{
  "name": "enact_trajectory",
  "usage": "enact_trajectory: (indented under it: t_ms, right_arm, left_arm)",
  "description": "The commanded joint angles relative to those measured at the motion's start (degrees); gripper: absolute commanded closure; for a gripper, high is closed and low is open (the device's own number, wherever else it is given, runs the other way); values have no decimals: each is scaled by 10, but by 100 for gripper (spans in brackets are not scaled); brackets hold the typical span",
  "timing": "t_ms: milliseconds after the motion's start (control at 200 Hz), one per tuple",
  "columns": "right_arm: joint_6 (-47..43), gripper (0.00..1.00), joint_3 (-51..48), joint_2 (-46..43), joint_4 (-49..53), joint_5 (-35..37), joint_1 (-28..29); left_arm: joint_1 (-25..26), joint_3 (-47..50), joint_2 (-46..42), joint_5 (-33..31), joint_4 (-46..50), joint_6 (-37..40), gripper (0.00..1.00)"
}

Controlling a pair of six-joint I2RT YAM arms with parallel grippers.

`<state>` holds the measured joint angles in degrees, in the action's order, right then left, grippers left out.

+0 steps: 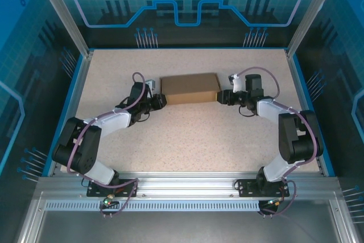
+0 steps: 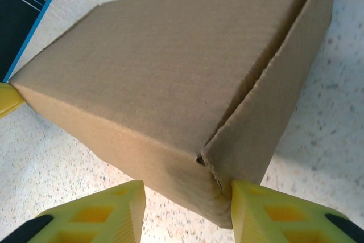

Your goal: Fold the paper box

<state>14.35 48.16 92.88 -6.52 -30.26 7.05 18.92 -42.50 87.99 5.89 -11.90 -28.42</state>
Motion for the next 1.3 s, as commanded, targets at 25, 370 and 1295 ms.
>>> enact_trajectory:
  t_ms: [25,370,1295]
  right_arm:
    - [22,56,-23,5,-32,-49,30]
    - [48,53,-31,24,1,20,27]
    - [-83,0,-71,-436,162,474,51]
  left_arm:
    - [25,29,20,59,-76,-10,65]
    - [24,58,30,5,-76,3,52]
    - [-6,203,-476,-365,6,224,1]
